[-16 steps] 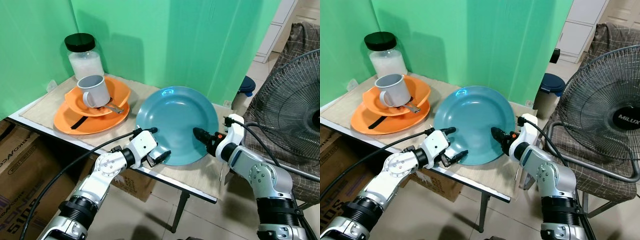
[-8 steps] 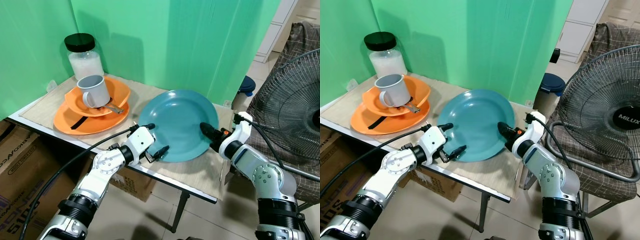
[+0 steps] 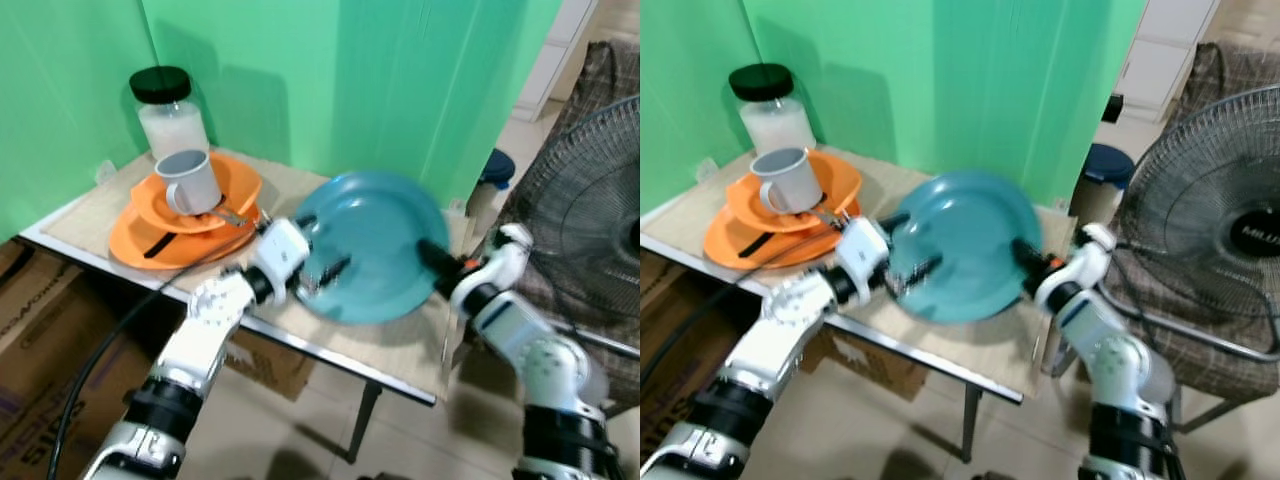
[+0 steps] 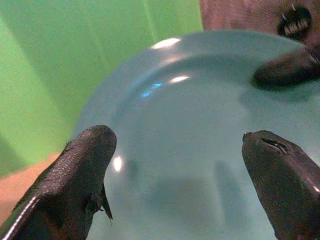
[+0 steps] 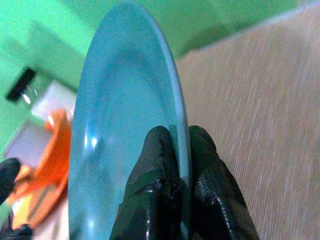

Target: Setting the table

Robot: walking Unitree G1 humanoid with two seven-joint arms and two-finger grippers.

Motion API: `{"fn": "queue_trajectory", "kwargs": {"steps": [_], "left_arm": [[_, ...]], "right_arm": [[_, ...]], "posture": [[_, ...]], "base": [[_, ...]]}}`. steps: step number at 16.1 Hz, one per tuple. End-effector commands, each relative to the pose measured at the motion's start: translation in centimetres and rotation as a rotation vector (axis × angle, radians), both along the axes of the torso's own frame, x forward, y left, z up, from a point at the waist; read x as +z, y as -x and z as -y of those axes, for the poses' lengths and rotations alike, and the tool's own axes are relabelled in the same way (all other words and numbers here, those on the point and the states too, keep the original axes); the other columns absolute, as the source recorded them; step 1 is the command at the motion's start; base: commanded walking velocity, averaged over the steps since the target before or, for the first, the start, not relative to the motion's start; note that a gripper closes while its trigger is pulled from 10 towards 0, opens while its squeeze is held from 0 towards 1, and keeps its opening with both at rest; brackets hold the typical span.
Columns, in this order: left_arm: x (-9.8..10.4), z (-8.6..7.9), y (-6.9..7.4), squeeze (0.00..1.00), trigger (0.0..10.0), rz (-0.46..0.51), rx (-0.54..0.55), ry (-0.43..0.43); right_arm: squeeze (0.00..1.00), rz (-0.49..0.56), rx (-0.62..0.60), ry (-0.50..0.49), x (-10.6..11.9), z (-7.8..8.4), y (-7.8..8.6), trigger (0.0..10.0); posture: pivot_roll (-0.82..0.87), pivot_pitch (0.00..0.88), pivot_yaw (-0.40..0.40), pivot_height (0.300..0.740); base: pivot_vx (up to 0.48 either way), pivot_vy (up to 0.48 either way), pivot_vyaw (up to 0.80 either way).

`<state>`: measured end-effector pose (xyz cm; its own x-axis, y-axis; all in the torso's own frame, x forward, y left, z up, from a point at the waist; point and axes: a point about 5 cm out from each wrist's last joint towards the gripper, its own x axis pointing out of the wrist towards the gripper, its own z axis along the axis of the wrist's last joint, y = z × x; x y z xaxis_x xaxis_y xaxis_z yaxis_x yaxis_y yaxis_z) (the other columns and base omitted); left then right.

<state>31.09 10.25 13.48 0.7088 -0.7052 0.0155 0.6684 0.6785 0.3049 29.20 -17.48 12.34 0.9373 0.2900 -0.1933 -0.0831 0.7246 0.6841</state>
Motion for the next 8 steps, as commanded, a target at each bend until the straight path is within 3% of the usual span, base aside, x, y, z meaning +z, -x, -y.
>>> {"fn": "queue_trajectory", "kwargs": {"steps": [1,3,6,7,8], "left_arm": [[1.2,0.1,-0.2,0.00,10.0,0.021,0.018,0.044],[3.3,0.3,0.3,0.00,10.0,0.043,0.052,0.122],[4.1,-0.3,1.0,0.00,10.0,0.053,0.126,0.118],[4.3,-0.6,1.3,0.00,10.0,0.064,0.174,0.108],[4.1,-1.0,1.4,0.00,10.0,0.037,0.234,0.118]], "right_arm": [[0.00,0.072,-0.025,-0.011,1.4,0.3,0.0,0.0],[0.00,0.165,-0.058,0.001,3.7,1.5,1.8,0.0],[0.00,0.288,-0.152,0.046,6.1,3.2,4.1,0.0],[0.00,0.291,-0.179,0.066,6.8,3.4,4.9,10.0],[0.00,0.345,-0.202,0.101,7.8,3.5,5.8,10.0]], "posture": [[-0.04,0.000,0.029,0.740],[-0.03,0.000,0.031,0.740],[-0.02,0.000,0.027,0.740],[-0.02,0.000,0.029,0.740],[-0.03,0.000,0.038,0.740]], "base": [[0.000,0.000,0.00],[0.000,0.000,0.00],[0.000,0.000,0.00],[0.000,0.000,0.00],[0.000,0.000,0.00]]}}
